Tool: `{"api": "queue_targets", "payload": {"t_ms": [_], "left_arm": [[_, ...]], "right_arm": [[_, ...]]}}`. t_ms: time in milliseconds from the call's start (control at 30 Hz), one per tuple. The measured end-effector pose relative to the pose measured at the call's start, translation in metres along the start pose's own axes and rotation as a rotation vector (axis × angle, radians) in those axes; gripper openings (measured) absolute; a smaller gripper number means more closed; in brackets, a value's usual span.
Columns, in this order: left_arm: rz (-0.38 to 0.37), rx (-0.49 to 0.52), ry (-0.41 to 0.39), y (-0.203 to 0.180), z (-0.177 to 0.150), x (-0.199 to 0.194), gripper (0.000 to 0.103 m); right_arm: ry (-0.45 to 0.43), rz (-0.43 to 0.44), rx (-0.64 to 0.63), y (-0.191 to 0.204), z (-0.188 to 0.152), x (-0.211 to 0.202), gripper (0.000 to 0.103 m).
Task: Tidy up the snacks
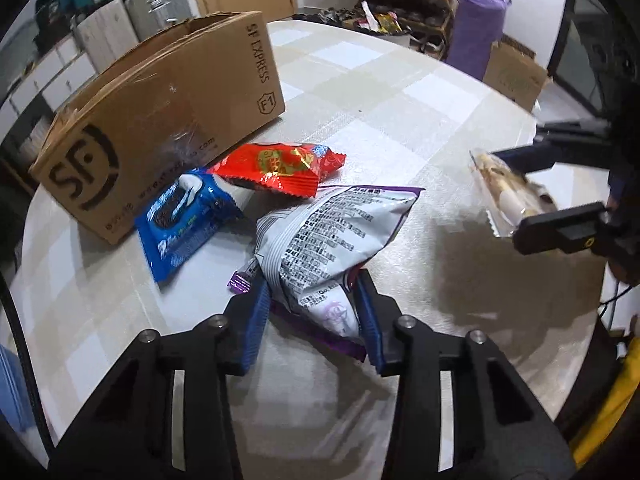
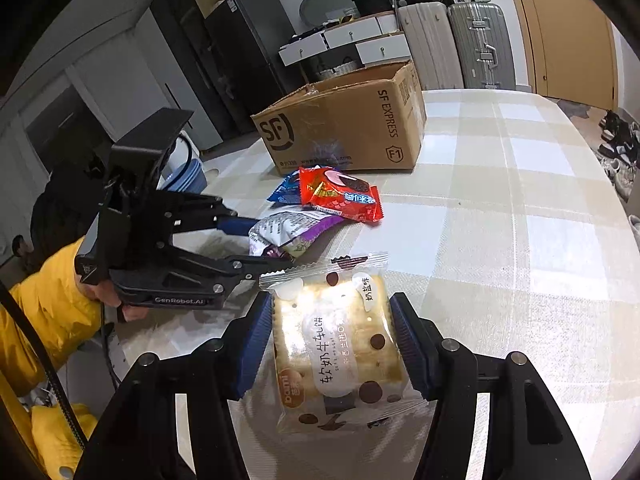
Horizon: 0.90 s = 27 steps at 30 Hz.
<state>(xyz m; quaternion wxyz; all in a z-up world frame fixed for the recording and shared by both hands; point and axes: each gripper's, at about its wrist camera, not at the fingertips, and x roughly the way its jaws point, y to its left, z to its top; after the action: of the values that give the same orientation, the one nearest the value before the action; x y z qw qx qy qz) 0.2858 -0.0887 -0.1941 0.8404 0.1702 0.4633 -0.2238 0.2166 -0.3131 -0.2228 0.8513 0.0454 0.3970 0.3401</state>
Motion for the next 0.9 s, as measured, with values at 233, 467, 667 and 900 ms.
{"api": "queue_targets", "payload": {"t_ms": [233,467,667,900], "left_arm": [[-0.028,-0.070,-0.048,-0.009,-0.015,-0.024,0.037],[-0.044,-0.218,-0.073,-0.002,-0.025,-0.044,0.037],[-0.034,-0.295,-0.117,0.011,-0.032,-0.060,0.037],[-0.010,-0.361,-0.185,0.021,-0.045,-0.095,0.037]], "right_arm": [[-0.016,0.017,0.030,0.000,-0.001,-0.003,0.060],[-0.056,0.038,0.044,0.011,0.005,-0.012,0.060],[-0.085,0.049,0.036,0.027,0.013,-0.017,0.060],[-0.100,0.051,0.040,0.041,0.023,-0.016,0.060]]}}
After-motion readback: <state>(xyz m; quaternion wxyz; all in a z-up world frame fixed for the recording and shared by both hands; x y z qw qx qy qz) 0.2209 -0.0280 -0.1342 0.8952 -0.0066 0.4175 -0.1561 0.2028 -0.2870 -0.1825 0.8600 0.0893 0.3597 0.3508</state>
